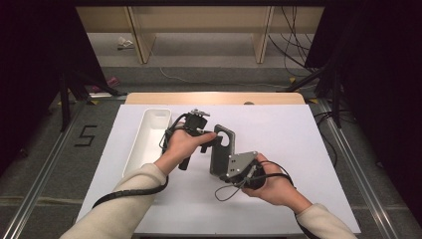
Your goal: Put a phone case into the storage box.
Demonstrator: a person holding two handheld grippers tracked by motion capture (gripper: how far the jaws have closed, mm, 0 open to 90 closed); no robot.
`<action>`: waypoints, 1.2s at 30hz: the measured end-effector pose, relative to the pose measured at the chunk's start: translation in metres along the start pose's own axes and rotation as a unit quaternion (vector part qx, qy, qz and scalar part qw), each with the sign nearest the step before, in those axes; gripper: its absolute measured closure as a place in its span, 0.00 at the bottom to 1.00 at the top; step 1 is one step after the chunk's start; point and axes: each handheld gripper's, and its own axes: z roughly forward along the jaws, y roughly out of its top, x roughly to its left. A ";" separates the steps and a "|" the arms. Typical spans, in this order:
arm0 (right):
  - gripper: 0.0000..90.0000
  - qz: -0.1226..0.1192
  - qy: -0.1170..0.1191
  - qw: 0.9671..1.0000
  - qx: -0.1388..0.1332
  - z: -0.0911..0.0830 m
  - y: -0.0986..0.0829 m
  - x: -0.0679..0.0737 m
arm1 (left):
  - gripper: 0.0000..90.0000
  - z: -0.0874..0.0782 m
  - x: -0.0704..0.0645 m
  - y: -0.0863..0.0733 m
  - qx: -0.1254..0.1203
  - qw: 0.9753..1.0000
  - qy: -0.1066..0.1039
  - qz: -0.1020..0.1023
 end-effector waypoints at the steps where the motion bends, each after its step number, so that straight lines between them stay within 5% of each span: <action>1: 0.99 0.001 0.002 1.000 0.001 0.000 0.000 0.001 | 0.65 0.000 0.001 0.000 0.001 1.000 0.000 0.000; 27: 0.99 -0.023 -0.004 0.999 0.035 0.014 0.003 0.007 | 0.90 -0.002 -0.015 0.001 -0.023 0.997 -0.049 -0.053; 33: 0.98 -0.022 -0.016 0.999 0.035 0.016 0.000 0.004 | 0.91 -0.006 -0.023 0.001 -0.046 0.997 -0.054 -0.026; 36: 0.89 -0.010 -0.019 0.999 0.031 0.017 -0.002 0.004 | 0.91 -0.007 -0.024 0.000 -0.063 0.997 -0.043 0.001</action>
